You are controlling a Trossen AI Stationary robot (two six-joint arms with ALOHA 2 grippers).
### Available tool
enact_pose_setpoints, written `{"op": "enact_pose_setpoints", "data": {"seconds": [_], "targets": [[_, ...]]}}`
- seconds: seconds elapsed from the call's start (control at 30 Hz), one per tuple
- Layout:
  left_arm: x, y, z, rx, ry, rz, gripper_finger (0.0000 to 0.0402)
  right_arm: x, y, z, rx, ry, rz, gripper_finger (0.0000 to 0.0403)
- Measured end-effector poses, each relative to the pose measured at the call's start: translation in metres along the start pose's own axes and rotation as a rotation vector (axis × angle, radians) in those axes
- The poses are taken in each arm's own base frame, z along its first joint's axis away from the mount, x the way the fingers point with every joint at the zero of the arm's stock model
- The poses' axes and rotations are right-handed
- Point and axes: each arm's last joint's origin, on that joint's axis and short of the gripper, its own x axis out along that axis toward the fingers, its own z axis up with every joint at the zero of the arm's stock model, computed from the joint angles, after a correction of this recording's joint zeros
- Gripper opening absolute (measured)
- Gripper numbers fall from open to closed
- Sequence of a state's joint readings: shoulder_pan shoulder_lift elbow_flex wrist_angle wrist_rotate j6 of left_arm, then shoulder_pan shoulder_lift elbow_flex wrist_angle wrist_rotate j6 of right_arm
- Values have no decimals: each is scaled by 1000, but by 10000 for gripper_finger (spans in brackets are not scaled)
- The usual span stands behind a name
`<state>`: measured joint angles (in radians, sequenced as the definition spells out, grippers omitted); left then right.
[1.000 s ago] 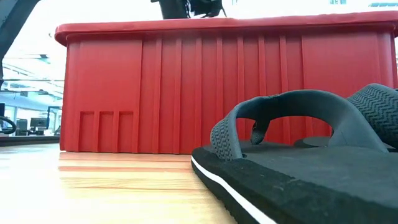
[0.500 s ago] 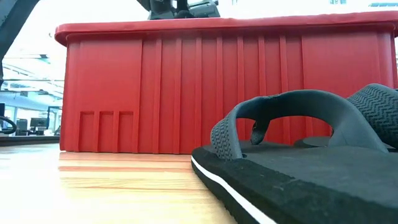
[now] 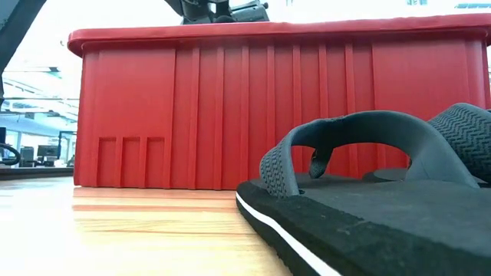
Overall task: Pick and place slides into bin
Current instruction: Put the black slide into the bin
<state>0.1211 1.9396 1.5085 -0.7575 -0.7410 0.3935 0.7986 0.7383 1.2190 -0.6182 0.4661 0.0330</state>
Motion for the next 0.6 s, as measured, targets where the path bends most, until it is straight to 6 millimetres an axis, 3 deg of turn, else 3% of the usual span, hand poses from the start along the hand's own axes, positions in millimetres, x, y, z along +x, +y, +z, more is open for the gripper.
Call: {"op": "enact_pose_setpoints", "data": {"seconds": [0.47, 0.6], "targets": [[0, -2, -5, 12, 42, -23, 16, 0, 0, 0, 0, -1, -1, 116], [-9, 0, -7, 28, 28, -25, 4, 0, 0, 0, 1, -1, -2, 116]]}}
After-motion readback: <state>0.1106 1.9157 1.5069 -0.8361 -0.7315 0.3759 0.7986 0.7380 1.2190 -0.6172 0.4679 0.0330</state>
